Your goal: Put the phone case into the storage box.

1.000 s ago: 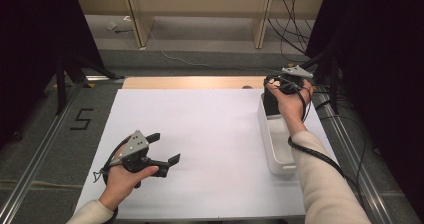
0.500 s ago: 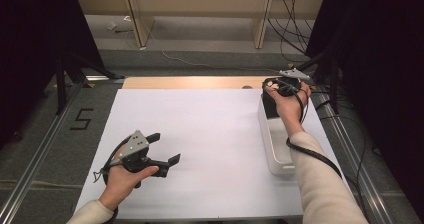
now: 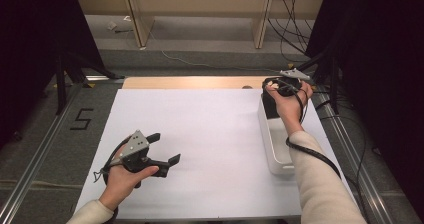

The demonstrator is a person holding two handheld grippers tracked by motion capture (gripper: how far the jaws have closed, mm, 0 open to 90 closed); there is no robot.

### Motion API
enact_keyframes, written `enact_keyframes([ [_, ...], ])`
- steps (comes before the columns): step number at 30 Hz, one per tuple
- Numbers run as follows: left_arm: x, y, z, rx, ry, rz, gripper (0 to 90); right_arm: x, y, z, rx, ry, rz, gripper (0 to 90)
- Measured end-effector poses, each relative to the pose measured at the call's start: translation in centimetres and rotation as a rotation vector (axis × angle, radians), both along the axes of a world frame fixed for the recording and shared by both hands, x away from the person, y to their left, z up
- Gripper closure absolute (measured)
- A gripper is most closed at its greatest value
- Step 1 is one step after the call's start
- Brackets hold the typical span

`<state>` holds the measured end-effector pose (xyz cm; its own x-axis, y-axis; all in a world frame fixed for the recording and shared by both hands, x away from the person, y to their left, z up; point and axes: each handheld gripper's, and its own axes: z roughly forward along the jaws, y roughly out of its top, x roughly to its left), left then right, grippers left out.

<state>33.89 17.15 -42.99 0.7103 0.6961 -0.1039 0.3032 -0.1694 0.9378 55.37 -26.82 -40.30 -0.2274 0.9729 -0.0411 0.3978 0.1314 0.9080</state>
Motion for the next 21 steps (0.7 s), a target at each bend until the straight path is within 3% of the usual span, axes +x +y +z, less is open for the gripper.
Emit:
enact_keyframes([
  [21, 0.04, 0.0, -0.03, -0.001, 0.0, 0.0, 0.5, 0.47, -0.38, -0.93, 0.014, 0.029, -0.011, 12.2],
])
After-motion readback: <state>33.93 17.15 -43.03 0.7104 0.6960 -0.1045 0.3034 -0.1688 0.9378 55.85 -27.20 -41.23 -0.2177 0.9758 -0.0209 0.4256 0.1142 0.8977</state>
